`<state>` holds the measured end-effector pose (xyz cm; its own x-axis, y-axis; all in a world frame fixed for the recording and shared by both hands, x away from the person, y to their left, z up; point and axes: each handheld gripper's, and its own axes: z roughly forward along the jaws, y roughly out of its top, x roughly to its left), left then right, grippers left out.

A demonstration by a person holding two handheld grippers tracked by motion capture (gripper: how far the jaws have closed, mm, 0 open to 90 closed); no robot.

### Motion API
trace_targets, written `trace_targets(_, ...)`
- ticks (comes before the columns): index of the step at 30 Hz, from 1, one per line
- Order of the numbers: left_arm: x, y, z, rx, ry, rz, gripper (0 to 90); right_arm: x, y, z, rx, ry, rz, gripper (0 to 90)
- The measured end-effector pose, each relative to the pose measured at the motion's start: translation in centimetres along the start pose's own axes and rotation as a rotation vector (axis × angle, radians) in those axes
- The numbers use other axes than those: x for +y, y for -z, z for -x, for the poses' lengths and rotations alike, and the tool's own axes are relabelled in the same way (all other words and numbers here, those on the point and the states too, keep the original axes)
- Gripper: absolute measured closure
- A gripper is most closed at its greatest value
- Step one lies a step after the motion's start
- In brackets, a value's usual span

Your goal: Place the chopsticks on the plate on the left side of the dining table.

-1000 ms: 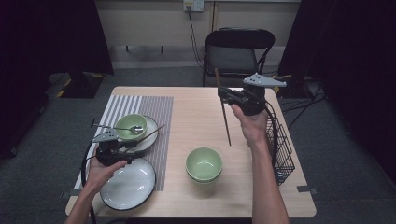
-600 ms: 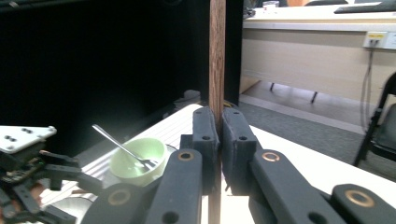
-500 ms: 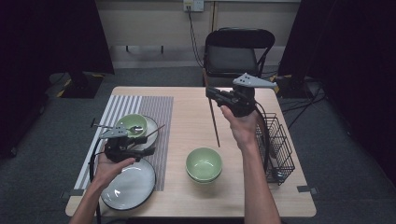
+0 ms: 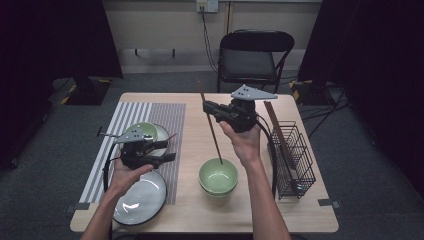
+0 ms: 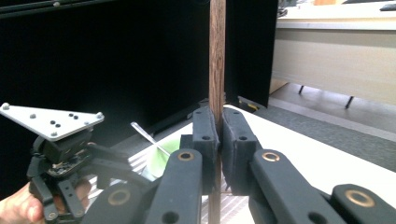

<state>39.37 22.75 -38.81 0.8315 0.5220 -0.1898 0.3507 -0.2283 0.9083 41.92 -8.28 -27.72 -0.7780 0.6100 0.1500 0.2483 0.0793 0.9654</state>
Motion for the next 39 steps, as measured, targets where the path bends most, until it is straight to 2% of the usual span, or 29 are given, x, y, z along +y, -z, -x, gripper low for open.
trace_targets(9,1.8,-0.8,1.1,-0.029,-0.022,0.045,37.7,0.1,-1.8,-1.5,0.038,0.006,-0.004,84.9)
trace_targets(14,2.6,-1.0,1.5,-0.057,-0.011,0.077,36.8,0.3,-2.7,-2.2,0.059,0.011,0.0,84.9)
trace_targets(16,2.9,-1.2,1.7,-0.054,-0.018,0.093,36.4,0.4,-3.1,-2.5,0.067,0.016,-0.001,84.9)
trace_targets(17,3.0,-1.2,1.7,-0.056,-0.024,0.092,36.4,0.5,-3.4,-2.8,0.074,0.015,0.001,84.9)
trace_targets(18,3.1,-1.3,1.8,-0.062,-0.012,0.095,36.2,0.6,-3.5,-2.9,0.079,0.015,-0.003,84.9)
trace_targets(21,3.5,-1.4,2.0,-0.07,-0.025,0.105,35.2,0.9,-4.1,-3.6,0.093,0.028,-0.005,84.9)
trace_targets(26,4.1,-1.5,1.9,-0.057,-0.02,0.136,36.7,0.9,-4.6,-4.3,0.115,0.034,-0.002,84.9)
trace_targets(29,4.2,-1.5,1.5,-0.051,0.001,0.152,39.0,0.7,-4.8,-4.6,0.131,0.029,0.004,84.9)
trace_targets(31,4.2,-1.4,1.2,-0.052,0.019,0.166,43.6,0.7,-4.8,-4.8,0.137,0.032,0.008,84.9)
trace_targets(33,4.2,-1.3,0.9,-0.029,0.013,0.163,45.1,0.7,-4.8,-4.8,0.145,0.039,0.011,84.9)
trace_targets(36,4.1,-0.9,0.5,-0.004,0.026,0.166,46.8,0.9,-4.6,-4.6,0.141,0.04,0.011,84.9)
trace_targets(39,4.1,-0.5,0.2,0.0,0.019,0.169,51.5,1.1,-4.3,-4.3,0.144,0.035,0.017,85.0)
